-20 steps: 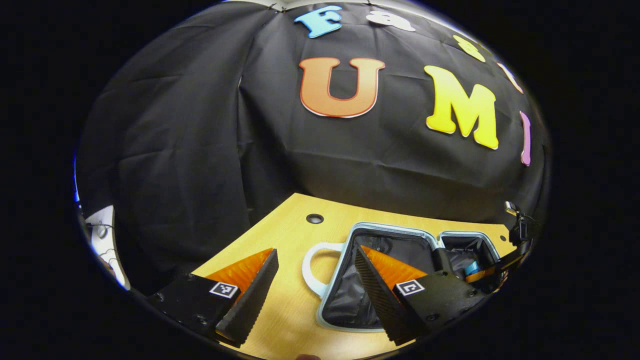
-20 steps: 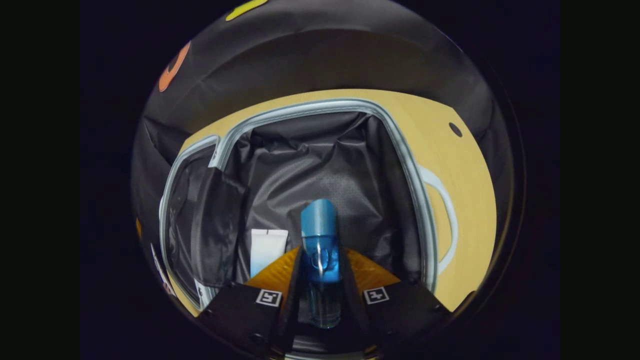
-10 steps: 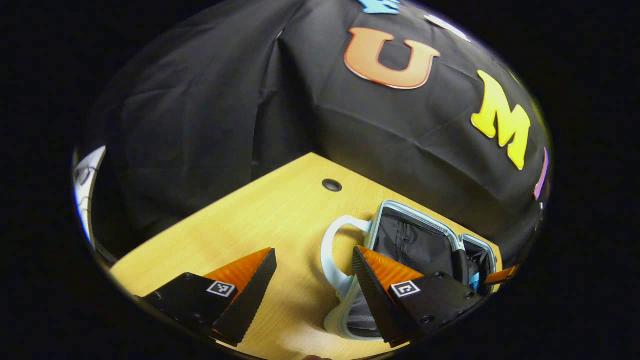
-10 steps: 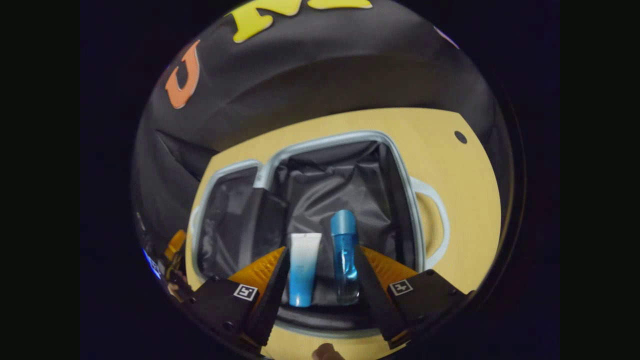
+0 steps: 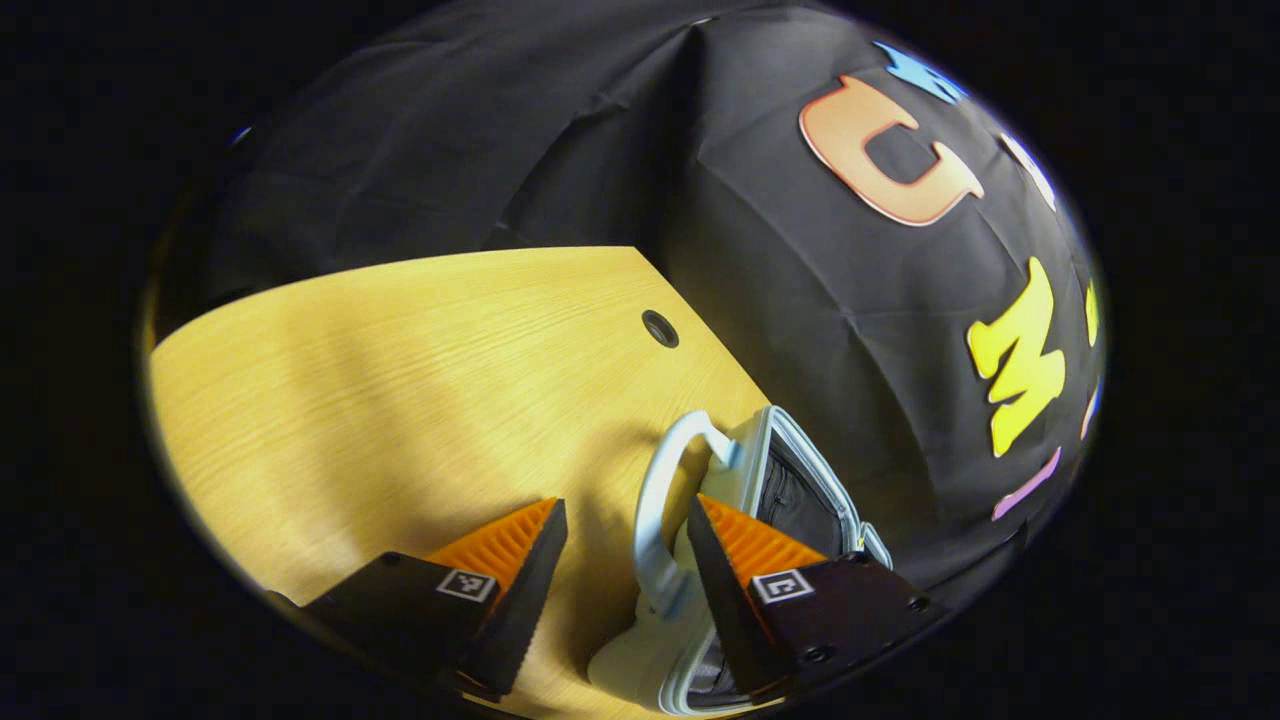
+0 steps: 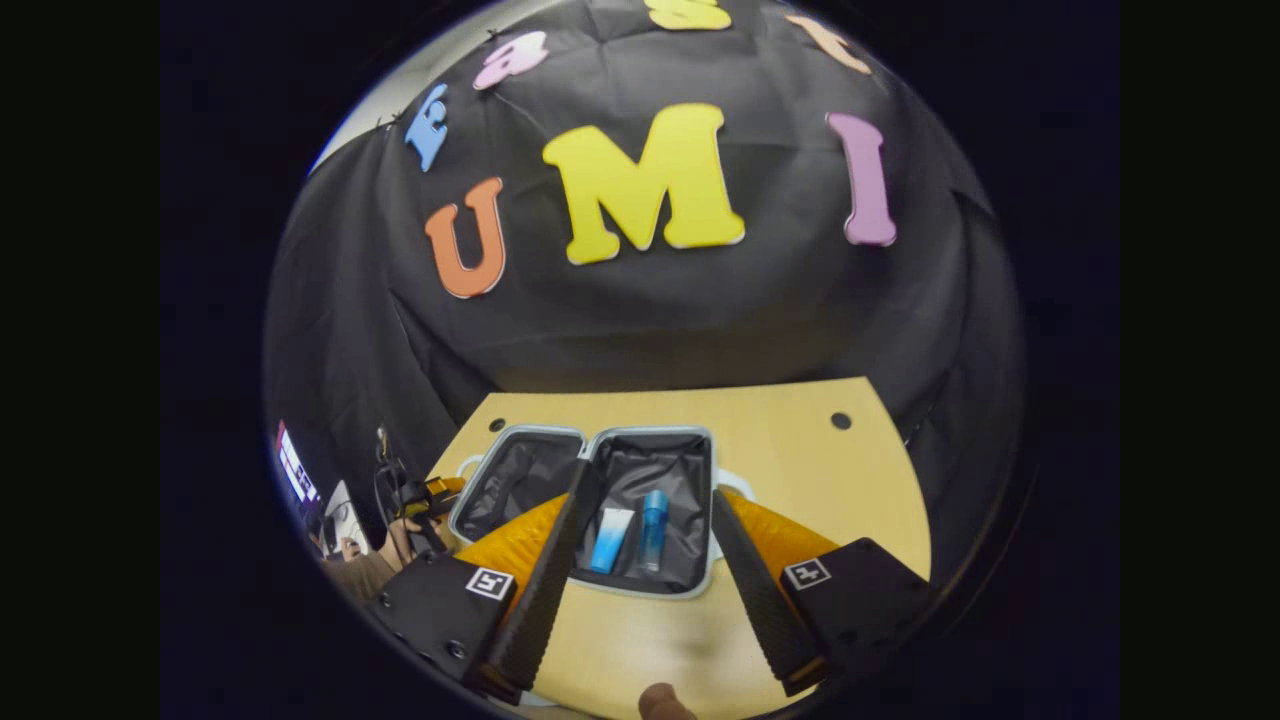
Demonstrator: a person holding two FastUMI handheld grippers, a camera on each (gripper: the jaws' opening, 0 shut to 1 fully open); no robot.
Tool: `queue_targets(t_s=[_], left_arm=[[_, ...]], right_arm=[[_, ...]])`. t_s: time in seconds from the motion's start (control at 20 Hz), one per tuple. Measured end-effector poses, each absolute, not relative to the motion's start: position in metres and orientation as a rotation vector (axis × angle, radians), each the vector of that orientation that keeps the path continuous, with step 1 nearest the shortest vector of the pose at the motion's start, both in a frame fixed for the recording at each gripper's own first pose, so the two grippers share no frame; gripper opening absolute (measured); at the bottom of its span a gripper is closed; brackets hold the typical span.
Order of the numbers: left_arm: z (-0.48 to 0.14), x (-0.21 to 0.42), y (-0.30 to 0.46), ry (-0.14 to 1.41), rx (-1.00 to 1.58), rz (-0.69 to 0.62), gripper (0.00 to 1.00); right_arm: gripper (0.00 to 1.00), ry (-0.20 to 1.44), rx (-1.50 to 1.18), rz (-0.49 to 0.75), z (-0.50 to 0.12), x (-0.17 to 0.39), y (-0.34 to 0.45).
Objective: First open the suitcase, pack the skin care products into it, and then close the suitcase.
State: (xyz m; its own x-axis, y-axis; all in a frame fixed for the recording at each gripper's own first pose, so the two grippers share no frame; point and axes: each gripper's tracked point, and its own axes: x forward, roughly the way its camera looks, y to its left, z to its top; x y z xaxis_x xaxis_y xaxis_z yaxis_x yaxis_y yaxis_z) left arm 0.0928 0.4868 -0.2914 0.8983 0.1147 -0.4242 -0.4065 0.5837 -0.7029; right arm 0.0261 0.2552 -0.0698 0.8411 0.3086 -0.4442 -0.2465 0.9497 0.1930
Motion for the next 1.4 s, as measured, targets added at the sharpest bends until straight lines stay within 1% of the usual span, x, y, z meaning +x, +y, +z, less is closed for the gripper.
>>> queue_targets(t_s=[0.05,0.1,0.15,0.2,0.25,0.3,0.35,0.4,0.45,0.5,0.6,0.65,0.7,0.85,1.05,1.2,1.3,1.4], left_arm=[[-0.291,0.096,0.485,0.34,-0.932,0.29,0.73],[-0.292,0.098,0.483,0.34,-0.958,0.274,0.64],[-0.292,0.1,0.481,0.34,-0.987,0.26,0.72],[-0.293,0.1,0.479,0.347,-1.009,0.253,0.52],[-0.294,0.101,0.479,0.336,-1.039,0.253,0.48],[-0.293,0.105,0.476,0.328,-1.085,0.244,0.42],[-0.291,0.105,0.474,0.32,-1.122,0.235,0.4],[-0.291,0.105,0.474,0.309,-1.143,0.241,0.34],[-0.291,0.105,0.474,0.3,-1.151,0.253,0.3],[-0.289,0.103,0.473,0.314,-1.131,0.269,0.17],[-0.288,0.104,0.47,0.351,-1.042,0.297,0.15],[-0.284,0.103,0.471,0.361,-0.999,0.31,0.14],[-0.276,0.101,0.472,0.363,-0.967,0.326,0.11],[-0.231,0.099,0.475,0.297,-0.91,0.356,0.1],[-0.174,0.089,0.455,0.232,-0.688,0.343,0.1],[-0.118,0.082,0.426,0.157,-0.519,0.327,0.1],[-0.096,0.077,0.404,0.138,-0.375,0.325,0.1],[-0.071,0.073,0.375,0.107,-0.287,0.322,0.1]], right_arm=[[0.8,0.469,0.125,0.273,-0.06,0.016,0.244],[0.8,0.449,0.131,0.258,-0.047,0.007,0.236],[0.8,0.427,0.14,0.235,-0.038,0.0,0.227],[0.8,0.412,0.14,0.205,-0.032,-0.006,0.215],[0.8,0.401,0.128,0.17,-0.031,-0.011,0.203],[0.79,0.389,0.122,0.138,-0.033,-0.016,0.19],[0.79,0.389,0.132,0.127,-0.034,-0.022,0.185],[0.79,0.404,0.142,0.122,-0.038,-0.032,0.183],[0.79,0.413,0.154,0.127,-0.042,-0.039,0.18],[0.8,0.414,0.154,0.12,-0.044,-0.043,0.173],[0.8,0.394,0.16,0.111,-0.038,-0.05,0.163],[0.75,0.376,0.162,0.102,-0.033,-0.05,0.158],[0.79,0.355,0.16,0.094,-0.028,-0.052,0.154],[0.8,0.305,0.106,0.092,-0.016,-0.057,0.14],[0.8,0.235,0.11,0.111,0.004,-0.059,0.125],[0.8,0.224,0.134,0.136,0.003,-0.053,0.114],[0.8,0.227,0.156,0.14,0.006,-0.052,0.101],[0.8,0.205,0.158,0.129,0.012,-0.048,0.086]])
